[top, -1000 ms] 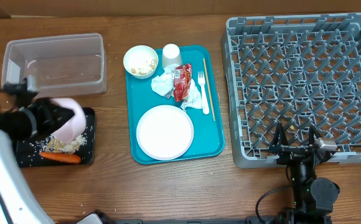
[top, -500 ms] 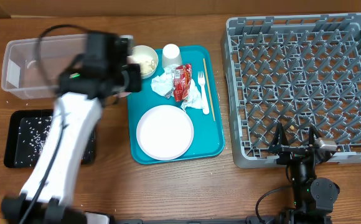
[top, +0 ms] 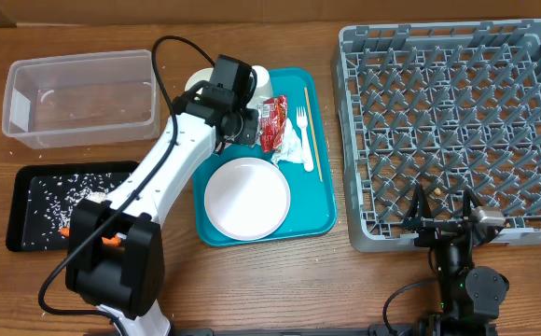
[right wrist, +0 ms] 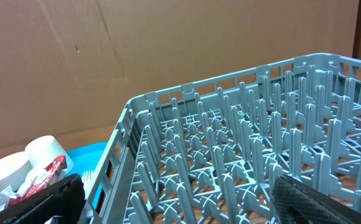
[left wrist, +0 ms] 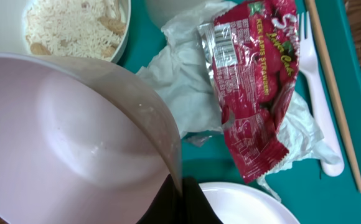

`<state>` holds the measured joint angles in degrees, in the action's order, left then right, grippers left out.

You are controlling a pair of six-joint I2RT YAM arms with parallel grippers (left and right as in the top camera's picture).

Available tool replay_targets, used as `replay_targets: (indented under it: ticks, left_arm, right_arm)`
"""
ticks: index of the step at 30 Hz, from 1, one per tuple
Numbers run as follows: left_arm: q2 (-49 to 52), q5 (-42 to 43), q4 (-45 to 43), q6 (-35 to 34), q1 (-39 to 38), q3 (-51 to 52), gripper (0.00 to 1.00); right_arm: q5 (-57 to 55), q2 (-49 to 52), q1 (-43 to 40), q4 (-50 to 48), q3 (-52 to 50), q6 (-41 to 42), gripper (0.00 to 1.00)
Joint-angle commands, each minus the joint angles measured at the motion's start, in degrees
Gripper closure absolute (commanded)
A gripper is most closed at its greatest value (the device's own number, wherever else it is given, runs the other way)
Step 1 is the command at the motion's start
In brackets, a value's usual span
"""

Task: Sort waste into correct bins and load items into the dishwasher rack
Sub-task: 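Carry the empty bowl back and set it on the teal tray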

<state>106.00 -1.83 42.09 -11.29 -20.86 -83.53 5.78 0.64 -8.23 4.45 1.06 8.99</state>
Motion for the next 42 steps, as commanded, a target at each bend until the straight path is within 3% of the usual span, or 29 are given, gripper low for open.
replay_targets:
  ticks: [1, 11, 13, 14, 15, 23, 27, 30, 35, 42]
  left_arm:
    - [0.52, -1.77, 1.60, -0.55, -0.17, -0.96, 0.96]
    - [3.87, -3.04, 4.00, -0.52, -0.17, -0.94, 0.95]
    - [4.22, -3.08, 4.20, -0.52, -0.17, -0.94, 0.85]
    - [4.26, -3.06, 4.11, -0.52, -0.17, -0.94, 0.67]
    - [4.26, -3.08, 3.98, -0.52, -0.17, -0.94, 0.64]
    - [4.09, -3.43, 4.52, 1.07, -0.11, -3.28, 0.67]
    - [4.09, -4.35, 8.07, 3.96, 0.98, -10.51, 0.59]
    - [4.26, 2.54, 11.06, 8.50, 3.72, -17.22, 0.47]
    - [4.33, 6.95, 19.61, 9.14, 7.98, -25.53, 0.34]
    - [5.33, 7.61, 26.69, 17.49, 7.19, -27.32, 0.07]
  right_arm:
    - [0.31, -0.37, -0.15, -0.28, -0.59, 0.20, 0.00]
    - [0.31, -0.37, -0.15, -0.28, -0.61, 0.20, 0.00]
    - [0.31, -0.37, -0.15, -0.28, -0.61, 0.20, 0.00]
    - [0.31, -0.37, -0.15, -0.28, -0.59, 0.20, 0.00]
    - [0.31, -0.37, -0.15, -0.28, -0.59, 0.20, 0.00]
    - [0.31, -0.37, -0.15, -0.28, -0.59, 0.20, 0.00]
    - [0.31, -0.37, -0.15, -0.28, -0.61, 0.20, 0.00]
    - [0.31, -0.37, -0.15, -0.28, -0.59, 0.20, 0.00]
    - [0.31, -0.37, -0.15, -0.28, -0.59, 0.20, 0.00]
    - [0.31, -0.37, -0.15, -0.26, -0.59, 0.20, 0.00]
